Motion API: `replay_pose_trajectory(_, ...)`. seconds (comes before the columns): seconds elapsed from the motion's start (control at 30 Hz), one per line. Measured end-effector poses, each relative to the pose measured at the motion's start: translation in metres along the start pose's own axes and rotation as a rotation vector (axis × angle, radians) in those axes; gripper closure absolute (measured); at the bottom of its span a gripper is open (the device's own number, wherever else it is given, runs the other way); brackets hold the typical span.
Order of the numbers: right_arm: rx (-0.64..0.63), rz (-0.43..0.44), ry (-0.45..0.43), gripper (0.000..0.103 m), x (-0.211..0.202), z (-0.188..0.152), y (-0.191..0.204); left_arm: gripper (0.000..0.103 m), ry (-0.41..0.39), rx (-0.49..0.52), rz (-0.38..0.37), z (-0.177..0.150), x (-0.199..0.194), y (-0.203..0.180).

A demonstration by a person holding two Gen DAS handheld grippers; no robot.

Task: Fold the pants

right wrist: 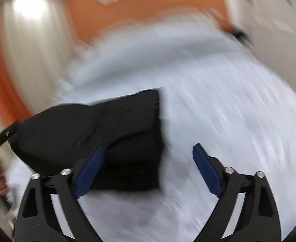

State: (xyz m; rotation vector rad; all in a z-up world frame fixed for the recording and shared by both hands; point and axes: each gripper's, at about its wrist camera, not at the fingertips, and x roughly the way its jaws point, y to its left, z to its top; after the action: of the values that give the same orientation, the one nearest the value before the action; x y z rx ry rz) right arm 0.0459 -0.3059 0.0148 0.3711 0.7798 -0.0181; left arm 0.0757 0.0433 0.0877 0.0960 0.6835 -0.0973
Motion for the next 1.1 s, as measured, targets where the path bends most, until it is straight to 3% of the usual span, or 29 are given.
replay_pose_trajectory(0.03, 0.048, 0.041, 0.021, 0.033, 0.005, -0.015, -0.011, 0.053, 0.080, 0.015, -0.007, -0.025, 0.021, 0.001)
replay_pose_trajectory(0.07, 0.090, 0.080, 0.026, 0.033, 0.005, -0.027, -0.019, 0.053, 0.111, 0.004, -0.025, -0.039, 0.027, 0.003)
replay_pose_trajectory(0.13, 0.114, 0.095, 0.016, 0.033, 0.003, -0.041, -0.022, 0.053, 0.123, -0.050, -0.009, -0.061, 0.025, 0.005)
replay_pose_trajectory(0.27, 0.128, 0.090, 0.001, 0.032, 0.006, -0.035, -0.009, 0.037, 0.158, -0.105, -0.010, -0.063, 0.014, -0.010)
replay_pose_trajectory(0.37, 0.114, 0.110, -0.025, 0.032, 0.007, -0.033, 0.014, 0.037, 0.189, -0.110, -0.013, -0.062, 0.017, -0.026)
replay_pose_trajectory(0.5, 0.026, 0.086, -0.024, 0.030, 0.013, -0.021, 0.040, 0.037, 0.191, -0.045, 0.065, -0.061, 0.028, -0.042)
replay_pose_trajectory(0.57, 0.002, 0.075, -0.026, 0.025, 0.018, -0.011, 0.043, 0.035, 0.197, -0.030, 0.057, -0.060, 0.033, -0.041)
replay_pose_trajectory(0.83, -0.004, -0.016, 0.034, 0.025, 0.064, 0.011, 0.030, 0.034, 0.238, -0.058, 0.060, -0.067, 0.051, -0.030)
replay_pose_trajectory(0.9, 0.011, -0.011, 0.062, 0.038, 0.074, 0.010, 0.025, 0.034, 0.250, -0.067, 0.065, -0.070, 0.055, -0.028)
replay_pose_trajectory(0.93, 0.012, -0.013, 0.070, 0.059, 0.076, 0.009, 0.024, 0.034, 0.256, -0.071, 0.064, -0.071, 0.057, -0.027)
replay_pose_trajectory(0.97, 0.003, -0.035, 0.050, 0.086, 0.071, 0.008, 0.024, 0.034, 0.260, -0.073, 0.062, -0.072, 0.057, -0.028)
replay_pose_trajectory(1.03, -0.002, -0.003, 0.003, 0.095, 0.052, 0.009, 0.024, 0.034, 0.263, -0.062, 0.061, -0.073, 0.058, -0.030)
replay_pose_trajectory(1.1, 0.011, 0.017, -0.040, 0.096, 0.034, 0.008, 0.018, 0.034, 0.261, -0.055, 0.065, -0.074, 0.058, -0.032)
